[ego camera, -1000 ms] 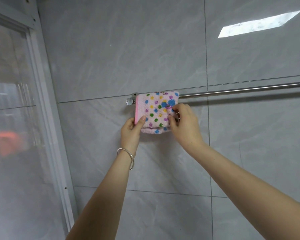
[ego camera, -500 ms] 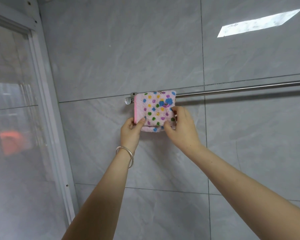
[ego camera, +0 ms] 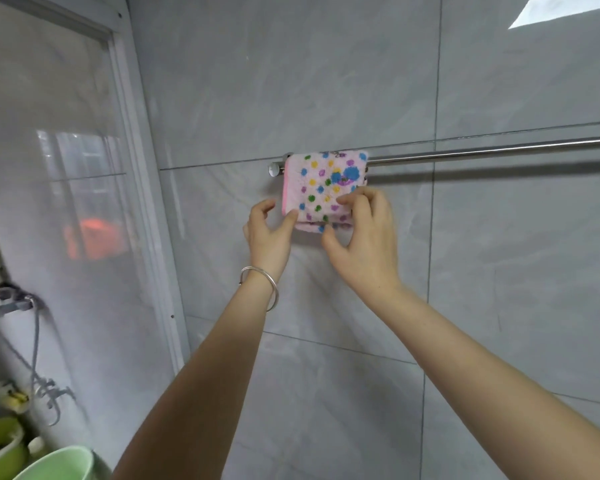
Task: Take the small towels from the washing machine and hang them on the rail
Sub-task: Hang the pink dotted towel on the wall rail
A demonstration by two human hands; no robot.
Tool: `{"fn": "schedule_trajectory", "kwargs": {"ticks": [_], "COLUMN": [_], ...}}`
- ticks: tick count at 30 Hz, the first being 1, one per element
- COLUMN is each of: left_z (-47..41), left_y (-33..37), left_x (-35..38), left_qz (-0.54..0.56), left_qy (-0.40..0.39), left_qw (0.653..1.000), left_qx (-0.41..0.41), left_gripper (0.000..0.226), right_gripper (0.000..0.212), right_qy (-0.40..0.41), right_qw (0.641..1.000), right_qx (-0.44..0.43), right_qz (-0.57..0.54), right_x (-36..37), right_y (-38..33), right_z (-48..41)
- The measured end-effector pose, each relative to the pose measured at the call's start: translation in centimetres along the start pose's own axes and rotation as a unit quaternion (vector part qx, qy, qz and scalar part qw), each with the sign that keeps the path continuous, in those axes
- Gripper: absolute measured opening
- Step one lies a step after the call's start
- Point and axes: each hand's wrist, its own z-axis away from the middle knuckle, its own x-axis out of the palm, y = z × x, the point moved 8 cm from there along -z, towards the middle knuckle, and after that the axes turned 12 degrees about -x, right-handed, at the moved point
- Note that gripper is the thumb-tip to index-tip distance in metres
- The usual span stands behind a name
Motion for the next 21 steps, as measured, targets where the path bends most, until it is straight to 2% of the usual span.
{"fn": "schedule_trajectory", "kwargs": {"ticks": [10, 21], "left_z": [6.1, 14.8], "left_y": [-0.3, -0.7], "left_x": [-2.5, -10.7], "left_qz": [-0.044, -0.099], "left_qy": [0.079, 0.16], "left_qw": [0.996, 0.982], "left_qx": [0.021, 0.009], "left_gripper": [0.035, 0.027], "right_gripper": [0.035, 0.028], "right_qy": [-0.034, -0.037], "right_qw": [0.993, 0.967], "right_qx": [0.004, 0.042], "right_qz": [-0.113, -0.249], "right_x": [-0.4, -0.5], "right_y": [-1.0, -7.3], "right_z": [3.3, 8.8]}}
